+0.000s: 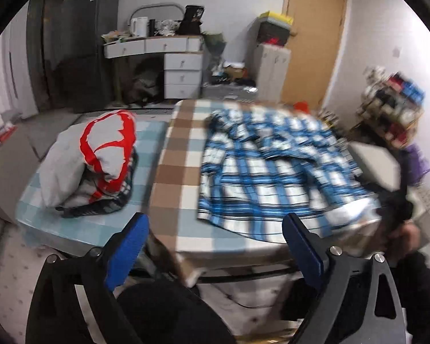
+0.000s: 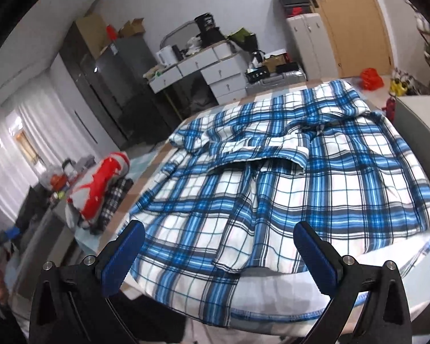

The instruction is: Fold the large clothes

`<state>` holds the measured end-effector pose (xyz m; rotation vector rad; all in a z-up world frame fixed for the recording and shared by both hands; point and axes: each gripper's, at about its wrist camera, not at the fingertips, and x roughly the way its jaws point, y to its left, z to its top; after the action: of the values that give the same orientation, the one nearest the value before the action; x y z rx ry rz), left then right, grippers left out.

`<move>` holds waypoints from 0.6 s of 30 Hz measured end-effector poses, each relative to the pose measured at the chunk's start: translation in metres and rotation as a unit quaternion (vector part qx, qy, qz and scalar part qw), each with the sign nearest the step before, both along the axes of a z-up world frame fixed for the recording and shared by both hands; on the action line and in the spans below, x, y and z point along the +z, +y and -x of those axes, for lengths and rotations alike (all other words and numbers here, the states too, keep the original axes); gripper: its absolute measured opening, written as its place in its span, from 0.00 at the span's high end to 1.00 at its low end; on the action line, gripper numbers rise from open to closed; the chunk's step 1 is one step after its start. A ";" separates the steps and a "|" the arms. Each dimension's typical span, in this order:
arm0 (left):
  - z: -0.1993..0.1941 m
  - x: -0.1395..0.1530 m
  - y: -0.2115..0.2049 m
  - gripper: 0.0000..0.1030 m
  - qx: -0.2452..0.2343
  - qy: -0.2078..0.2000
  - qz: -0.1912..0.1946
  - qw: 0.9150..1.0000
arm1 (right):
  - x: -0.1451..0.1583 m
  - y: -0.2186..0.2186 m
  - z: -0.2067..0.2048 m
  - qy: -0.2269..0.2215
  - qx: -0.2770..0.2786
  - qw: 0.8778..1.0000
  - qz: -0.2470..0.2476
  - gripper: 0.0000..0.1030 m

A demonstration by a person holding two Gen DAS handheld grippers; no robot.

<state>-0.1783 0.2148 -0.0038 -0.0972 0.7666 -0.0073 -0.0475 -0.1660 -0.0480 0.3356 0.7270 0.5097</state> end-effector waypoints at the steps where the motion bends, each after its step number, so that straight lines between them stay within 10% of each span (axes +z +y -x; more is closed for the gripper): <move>1: -0.011 -0.012 0.002 0.11 0.002 0.016 -0.003 1.000 | 0.001 -0.003 0.001 0.000 -0.007 1.000 -0.002 0.00; 10: -0.119 -0.126 0.040 0.11 0.026 0.170 0.145 0.974 | 0.001 -0.022 0.005 0.002 -0.027 0.999 -0.022 0.00; 18: -0.148 -0.140 0.038 0.15 -0.003 0.177 0.118 0.977 | -0.002 -0.019 -0.001 0.009 -0.016 1.000 -0.024 0.00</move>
<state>-0.0300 0.2530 -0.1440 -0.3293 1.1206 -0.0885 -0.0460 -0.1851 -0.0497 0.3964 0.7261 0.4950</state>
